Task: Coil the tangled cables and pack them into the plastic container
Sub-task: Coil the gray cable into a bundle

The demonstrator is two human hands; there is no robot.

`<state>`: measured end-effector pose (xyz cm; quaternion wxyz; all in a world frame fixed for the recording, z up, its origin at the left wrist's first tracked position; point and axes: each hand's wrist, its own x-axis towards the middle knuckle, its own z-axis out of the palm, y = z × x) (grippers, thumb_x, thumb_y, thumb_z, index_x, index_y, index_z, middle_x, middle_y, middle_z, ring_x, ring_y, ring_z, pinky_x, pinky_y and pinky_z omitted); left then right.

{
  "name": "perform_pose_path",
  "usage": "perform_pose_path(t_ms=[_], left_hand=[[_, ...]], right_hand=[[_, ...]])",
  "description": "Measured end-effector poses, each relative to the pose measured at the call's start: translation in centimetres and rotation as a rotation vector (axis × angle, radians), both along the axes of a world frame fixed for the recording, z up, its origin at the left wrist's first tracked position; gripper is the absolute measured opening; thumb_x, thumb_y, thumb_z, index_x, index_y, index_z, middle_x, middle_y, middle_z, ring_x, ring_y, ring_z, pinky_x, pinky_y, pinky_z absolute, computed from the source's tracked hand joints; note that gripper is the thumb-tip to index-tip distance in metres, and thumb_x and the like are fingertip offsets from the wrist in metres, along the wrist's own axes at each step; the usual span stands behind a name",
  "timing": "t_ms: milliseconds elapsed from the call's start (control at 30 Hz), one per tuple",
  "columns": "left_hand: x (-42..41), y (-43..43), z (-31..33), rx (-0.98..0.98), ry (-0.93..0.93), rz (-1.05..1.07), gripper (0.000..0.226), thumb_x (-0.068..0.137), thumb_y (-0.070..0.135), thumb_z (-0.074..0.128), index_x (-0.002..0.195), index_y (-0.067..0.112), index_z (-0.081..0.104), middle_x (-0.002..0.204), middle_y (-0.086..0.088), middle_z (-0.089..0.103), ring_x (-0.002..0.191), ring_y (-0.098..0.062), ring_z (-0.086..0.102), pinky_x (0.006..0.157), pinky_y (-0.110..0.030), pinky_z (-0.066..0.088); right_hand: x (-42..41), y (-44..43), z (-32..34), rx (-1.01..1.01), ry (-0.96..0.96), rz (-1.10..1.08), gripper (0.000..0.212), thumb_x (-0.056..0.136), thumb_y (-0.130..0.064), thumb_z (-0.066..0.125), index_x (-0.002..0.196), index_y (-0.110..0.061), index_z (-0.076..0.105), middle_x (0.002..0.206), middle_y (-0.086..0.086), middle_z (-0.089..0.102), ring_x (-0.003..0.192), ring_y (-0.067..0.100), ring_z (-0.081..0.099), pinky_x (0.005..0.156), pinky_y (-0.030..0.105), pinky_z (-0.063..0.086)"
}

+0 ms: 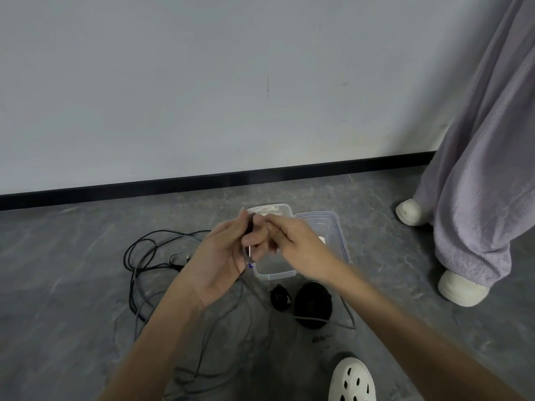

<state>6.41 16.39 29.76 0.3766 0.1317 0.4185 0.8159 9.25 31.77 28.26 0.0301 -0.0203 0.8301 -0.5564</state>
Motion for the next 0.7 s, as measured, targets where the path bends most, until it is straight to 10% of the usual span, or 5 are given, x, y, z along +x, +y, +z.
perform_pose_path(t_ms=[100, 333, 500, 700], left_hand=[[0.3, 0.4, 0.2, -0.064, 0.07, 0.056, 0.032, 0.098, 0.031, 0.036, 0.097, 0.009, 0.06, 0.069, -0.002, 0.053, 0.065, -0.016, 0.053, 0.061, -0.03, 0.048], [0.2, 0.6, 0.0, -0.07, 0.147, 0.131, 0.022, 0.099, 0.016, 0.037, 0.112, 0.005, 0.05, 0.091, -0.012, 0.052, 0.067, -0.016, 0.056, 0.053, -0.035, 0.036], [-0.6, 0.2, -0.4, -0.283, 0.346, 0.331, 0.026, 0.1, 0.014, 0.037, 0.108, 0.001, 0.058, 0.094, -0.003, 0.068, 0.091, -0.016, 0.064, 0.087, -0.029, 0.047], [-0.2, -0.2, -1.0, -0.425, 0.516, 0.321, 0.028, 0.104, 0.015, 0.035, 0.108, 0.005, 0.06, 0.092, 0.001, 0.066, 0.092, -0.012, 0.063, 0.084, -0.022, 0.049]], right_hand=[[0.4, -0.9, 0.1, -0.083, -0.06, 0.009, 0.041, 0.097, 0.011, 0.03, 0.084, -0.018, 0.056, 0.076, 0.015, 0.061, 0.072, 0.036, 0.06, 0.076, 0.041, 0.054], [0.5, -1.6, -0.1, -0.071, -0.263, 0.086, 0.022, 0.102, -0.001, 0.034, 0.106, 0.009, 0.053, 0.093, 0.027, 0.066, 0.084, 0.036, 0.068, 0.083, 0.041, 0.057], [1.0, -2.2, 0.2, -0.04, -0.377, 0.254, 0.022, 0.102, -0.009, 0.038, 0.099, 0.006, 0.054, 0.073, 0.01, 0.064, 0.059, 0.018, 0.065, 0.055, 0.019, 0.049], [1.1, -1.3, 1.8, 0.005, -0.4, 0.353, 0.008, 0.096, -0.013, 0.055, 0.091, -0.011, 0.061, 0.076, 0.004, 0.071, 0.075, 0.013, 0.068, 0.074, 0.02, 0.049]])
